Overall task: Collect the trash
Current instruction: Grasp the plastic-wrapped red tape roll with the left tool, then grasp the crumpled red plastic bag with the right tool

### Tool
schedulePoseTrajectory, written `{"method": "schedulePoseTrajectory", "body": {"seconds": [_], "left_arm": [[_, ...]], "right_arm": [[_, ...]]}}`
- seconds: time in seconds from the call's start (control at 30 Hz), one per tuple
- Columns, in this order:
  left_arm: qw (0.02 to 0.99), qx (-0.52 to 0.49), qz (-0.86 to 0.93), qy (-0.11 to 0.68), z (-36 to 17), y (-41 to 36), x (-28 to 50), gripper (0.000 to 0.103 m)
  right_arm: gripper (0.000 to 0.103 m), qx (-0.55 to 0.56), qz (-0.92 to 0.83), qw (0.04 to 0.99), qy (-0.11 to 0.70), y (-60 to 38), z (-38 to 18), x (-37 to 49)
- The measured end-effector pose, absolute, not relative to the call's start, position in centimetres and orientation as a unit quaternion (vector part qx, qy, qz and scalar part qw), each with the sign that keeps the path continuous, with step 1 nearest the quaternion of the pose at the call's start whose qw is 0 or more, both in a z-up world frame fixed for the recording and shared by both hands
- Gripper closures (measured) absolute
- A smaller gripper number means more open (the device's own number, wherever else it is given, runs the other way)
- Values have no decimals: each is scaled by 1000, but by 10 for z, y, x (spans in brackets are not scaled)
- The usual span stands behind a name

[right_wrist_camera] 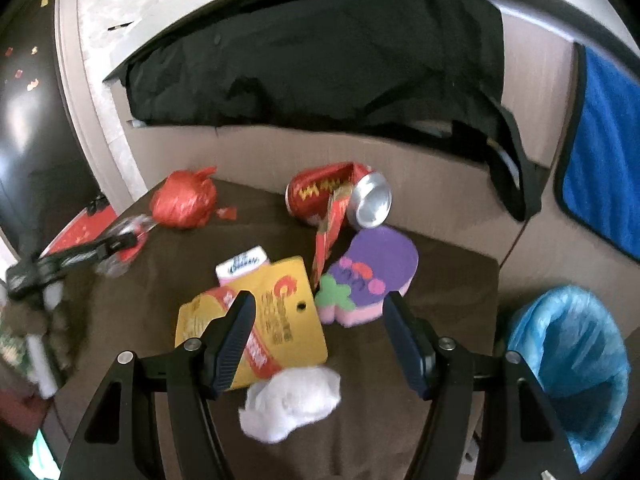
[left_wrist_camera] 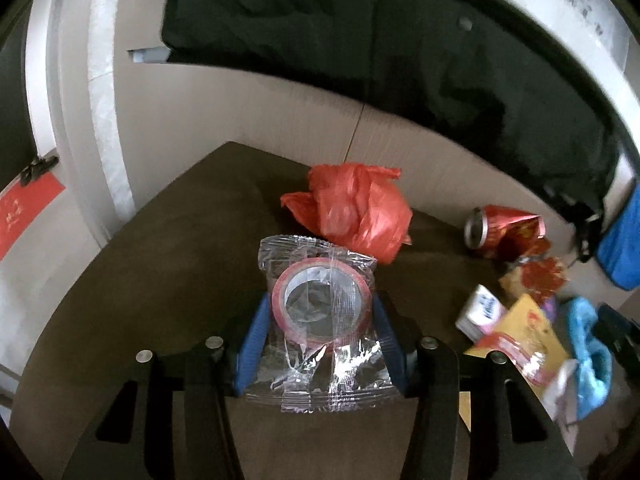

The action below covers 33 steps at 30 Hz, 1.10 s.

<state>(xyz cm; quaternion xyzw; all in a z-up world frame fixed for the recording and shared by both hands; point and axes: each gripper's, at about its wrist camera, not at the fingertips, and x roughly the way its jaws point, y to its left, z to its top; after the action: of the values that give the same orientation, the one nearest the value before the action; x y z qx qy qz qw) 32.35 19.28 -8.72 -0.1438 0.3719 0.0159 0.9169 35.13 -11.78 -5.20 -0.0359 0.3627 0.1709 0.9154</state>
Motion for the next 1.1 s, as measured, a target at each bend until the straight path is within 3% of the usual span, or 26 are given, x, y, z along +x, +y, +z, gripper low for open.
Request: {"method": "schedulePoseTrajectory", "body": {"seconds": [0.2,0.4,0.7,1.1], "left_arm": [[924,-164,13,346,-72,210,285,50],[924,-180,28,337,-68,237,264,50],[921,-198,45,333,-72,262,250,50],[914,-216,45,342,-82,271,258,50]], "right_arm": [[40,-17,201,911,359,-91,-32,373],[40,-83,285,887,354,-5,-30,391],[40,-110,339,858,370,94,-54,436],[40,-93,310,849,418,116,-92,478]]}}
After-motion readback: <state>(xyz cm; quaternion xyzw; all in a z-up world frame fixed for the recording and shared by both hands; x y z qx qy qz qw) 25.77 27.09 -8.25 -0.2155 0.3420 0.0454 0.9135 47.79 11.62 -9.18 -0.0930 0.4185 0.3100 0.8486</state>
